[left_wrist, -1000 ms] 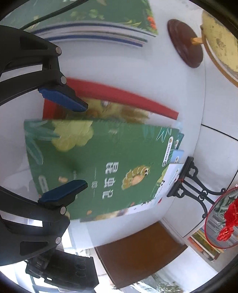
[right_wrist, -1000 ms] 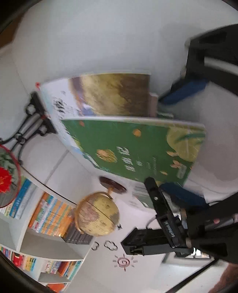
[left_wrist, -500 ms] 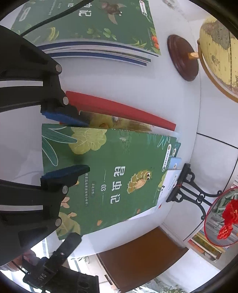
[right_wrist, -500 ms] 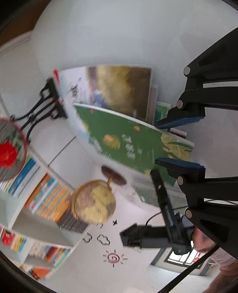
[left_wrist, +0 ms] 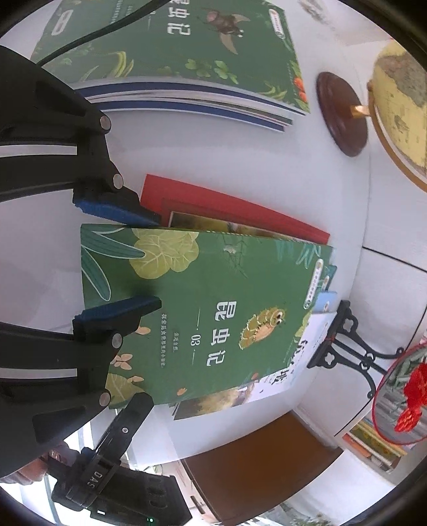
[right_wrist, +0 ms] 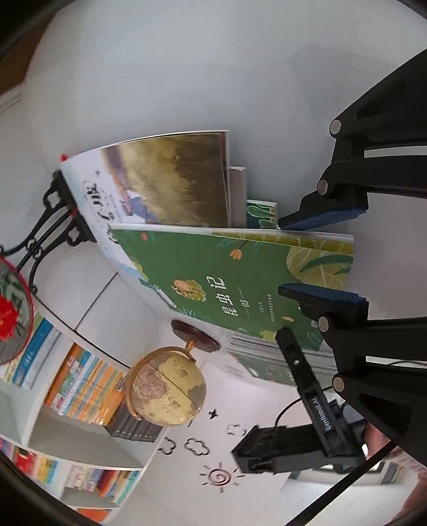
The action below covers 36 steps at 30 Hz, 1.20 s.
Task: Organize books
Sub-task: 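Carry the frog-cover book over the beetle-cover book stack by the globe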
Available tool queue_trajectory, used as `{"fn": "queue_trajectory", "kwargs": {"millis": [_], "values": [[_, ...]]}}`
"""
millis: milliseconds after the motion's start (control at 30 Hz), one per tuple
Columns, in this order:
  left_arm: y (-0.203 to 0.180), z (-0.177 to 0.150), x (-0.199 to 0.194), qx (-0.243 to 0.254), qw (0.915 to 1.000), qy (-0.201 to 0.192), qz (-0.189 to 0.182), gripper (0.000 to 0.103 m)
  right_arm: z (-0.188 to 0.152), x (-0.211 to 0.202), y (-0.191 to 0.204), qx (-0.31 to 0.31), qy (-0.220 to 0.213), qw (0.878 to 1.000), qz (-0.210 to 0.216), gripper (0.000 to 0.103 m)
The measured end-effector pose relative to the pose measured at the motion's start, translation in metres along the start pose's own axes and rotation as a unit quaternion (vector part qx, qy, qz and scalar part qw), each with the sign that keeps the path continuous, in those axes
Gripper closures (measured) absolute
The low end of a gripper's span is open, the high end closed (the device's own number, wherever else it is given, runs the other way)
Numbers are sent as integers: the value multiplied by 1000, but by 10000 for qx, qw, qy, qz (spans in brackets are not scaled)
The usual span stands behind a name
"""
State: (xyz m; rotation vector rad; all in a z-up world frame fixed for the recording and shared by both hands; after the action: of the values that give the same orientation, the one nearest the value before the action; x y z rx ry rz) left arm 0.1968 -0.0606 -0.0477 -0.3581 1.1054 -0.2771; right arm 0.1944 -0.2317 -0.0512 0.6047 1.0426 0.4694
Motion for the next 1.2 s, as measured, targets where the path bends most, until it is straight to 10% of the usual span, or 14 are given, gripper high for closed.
{"fn": "queue_trajectory", "kwargs": {"millis": [233,567,1200], "values": [[2,-1,-3,-33,10000,-81,-22,63,0,8,5,65,-89,9997,231,78],[-4,9,-33,166,9990,-418,44,65,2,-19,72,-2343,-613,9659,-921,88],[20,30,-103,196,9947,-1010,3,65,-6,-20,127,-2426,-743,9645,-731,88]]}}
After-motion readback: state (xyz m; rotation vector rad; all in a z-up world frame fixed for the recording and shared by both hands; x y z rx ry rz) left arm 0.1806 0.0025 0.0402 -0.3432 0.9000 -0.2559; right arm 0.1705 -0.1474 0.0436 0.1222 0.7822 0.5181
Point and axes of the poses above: each gripper's, at about its wrist camera, not at the fingertips, and x roughly the way its jaws point, y to its left, z to its top, the point moved 9 cm from there along x, roughly the way its jaws point, and after that the axes turned 6 degrees about -z, right-handed, at the moved point
